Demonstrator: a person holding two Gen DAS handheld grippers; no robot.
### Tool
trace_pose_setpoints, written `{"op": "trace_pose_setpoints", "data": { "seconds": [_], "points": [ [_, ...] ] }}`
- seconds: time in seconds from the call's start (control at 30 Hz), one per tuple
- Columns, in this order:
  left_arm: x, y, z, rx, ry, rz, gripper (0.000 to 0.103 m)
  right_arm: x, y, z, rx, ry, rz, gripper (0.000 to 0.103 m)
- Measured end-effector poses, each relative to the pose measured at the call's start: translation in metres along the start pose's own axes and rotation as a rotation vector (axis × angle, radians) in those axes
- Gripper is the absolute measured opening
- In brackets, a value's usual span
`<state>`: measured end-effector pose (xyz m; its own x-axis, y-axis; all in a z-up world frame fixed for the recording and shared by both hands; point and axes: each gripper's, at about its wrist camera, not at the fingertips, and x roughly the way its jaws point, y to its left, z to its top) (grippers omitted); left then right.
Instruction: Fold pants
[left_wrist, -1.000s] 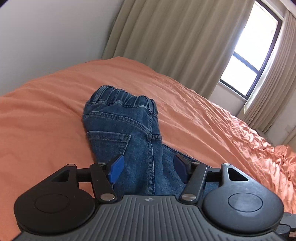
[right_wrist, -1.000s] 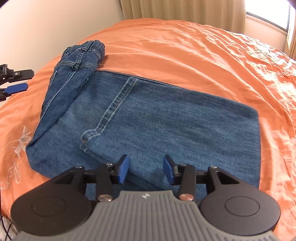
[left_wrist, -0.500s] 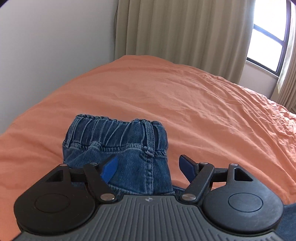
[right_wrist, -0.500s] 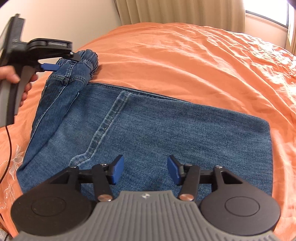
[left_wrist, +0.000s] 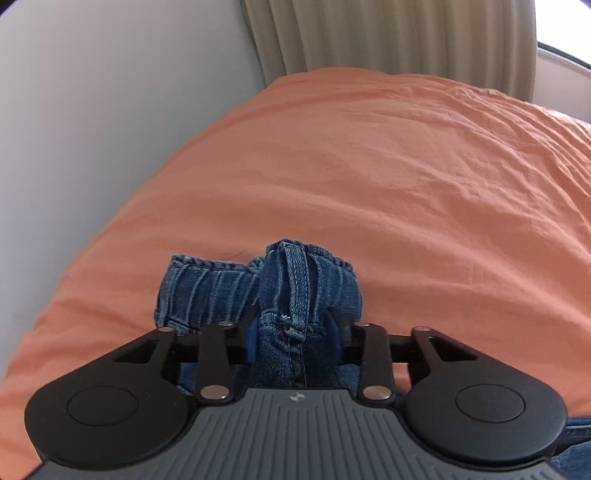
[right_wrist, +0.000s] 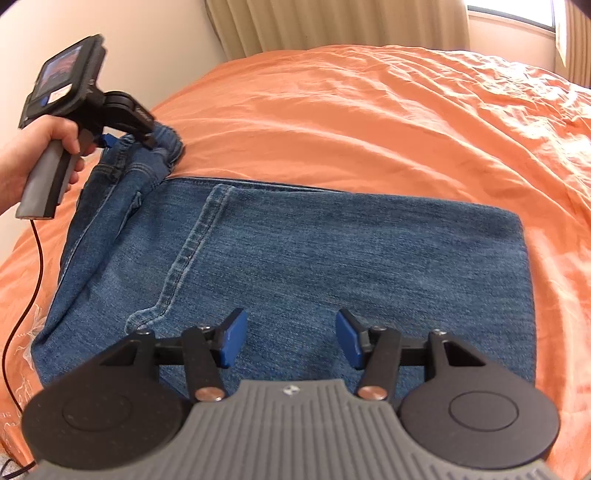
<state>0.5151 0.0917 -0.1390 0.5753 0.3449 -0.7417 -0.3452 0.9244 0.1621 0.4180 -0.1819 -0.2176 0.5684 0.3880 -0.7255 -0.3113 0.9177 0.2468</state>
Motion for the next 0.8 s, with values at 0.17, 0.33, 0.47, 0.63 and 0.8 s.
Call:
{"op": "trace_pose_setpoints", "data": {
  "seconds": [0.17, 0.33, 0.47, 0.63, 0.8],
  "points": [
    [-0.057, 0.055, -0.008, -0.138, -0.080, -0.119, 0.024, -0.022, -0.005, -0.005, 0.000, -0.021, -0.013, 0.051],
    [-0.123, 0.131, -0.033, -0.305, -0.191, -0.289, 0.021, -0.048, -0.004, -0.013, 0.006, -0.053, -0.015, 0.051],
    [-0.171, 0.160, -0.065, -0.317, -0.287, -0.451, 0.021, -0.064, 0.001, -0.024, 0.023, -0.065, -0.004, 0.051],
    [-0.227, 0.126, -0.094, -0.160, -0.371, -0.597, 0.020, -0.091, 0.001, -0.038, 0.057, -0.090, -0.014, 0.050],
    [-0.248, 0.038, -0.118, 0.036, -0.354, -0.655, 0.019, -0.123, -0.016, -0.054, 0.134, -0.121, -0.044, 0.050]
  ]
}}
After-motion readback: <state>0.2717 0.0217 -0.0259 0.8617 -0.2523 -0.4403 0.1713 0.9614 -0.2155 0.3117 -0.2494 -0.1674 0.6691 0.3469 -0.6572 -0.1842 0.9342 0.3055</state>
